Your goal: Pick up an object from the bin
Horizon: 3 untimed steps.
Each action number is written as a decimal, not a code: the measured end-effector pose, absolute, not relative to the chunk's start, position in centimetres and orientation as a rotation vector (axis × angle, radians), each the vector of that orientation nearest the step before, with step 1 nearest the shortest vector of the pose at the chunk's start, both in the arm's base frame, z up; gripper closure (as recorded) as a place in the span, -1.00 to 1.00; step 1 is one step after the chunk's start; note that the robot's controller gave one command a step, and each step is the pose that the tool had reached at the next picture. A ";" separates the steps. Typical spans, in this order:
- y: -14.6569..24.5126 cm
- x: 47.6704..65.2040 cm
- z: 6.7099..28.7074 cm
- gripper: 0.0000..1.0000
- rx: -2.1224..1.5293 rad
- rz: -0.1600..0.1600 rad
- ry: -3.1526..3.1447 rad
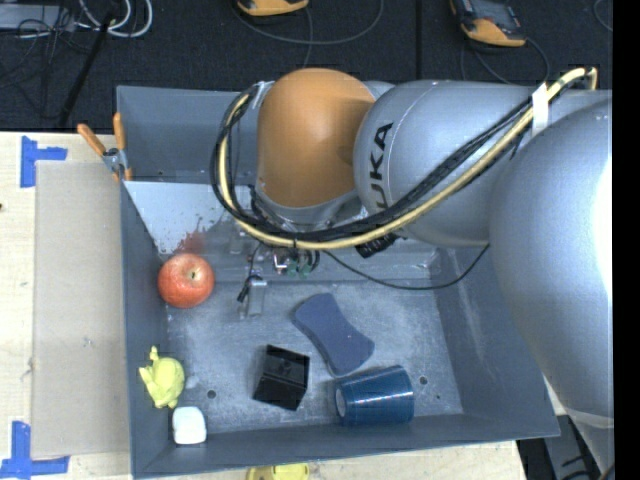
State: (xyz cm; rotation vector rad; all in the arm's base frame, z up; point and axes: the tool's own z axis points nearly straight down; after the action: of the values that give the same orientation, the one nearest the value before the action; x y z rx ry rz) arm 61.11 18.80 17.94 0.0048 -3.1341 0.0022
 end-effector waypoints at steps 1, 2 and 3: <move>18.7 61.3 18.5 -1.00 0.000 0.000 -3.141; 16.2 61.3 13.6 -1.00 0.137 -0.002 -3.143; 13.0 57.0 10.4 -1.00 -0.015 0.000 -3.140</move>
Offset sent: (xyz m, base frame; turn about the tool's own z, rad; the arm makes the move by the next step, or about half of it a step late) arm 0.0014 -0.0446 -0.0777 -0.1353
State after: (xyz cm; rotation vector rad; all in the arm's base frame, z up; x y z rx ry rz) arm 57.03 13.00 10.36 -0.0151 -3.1402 0.0000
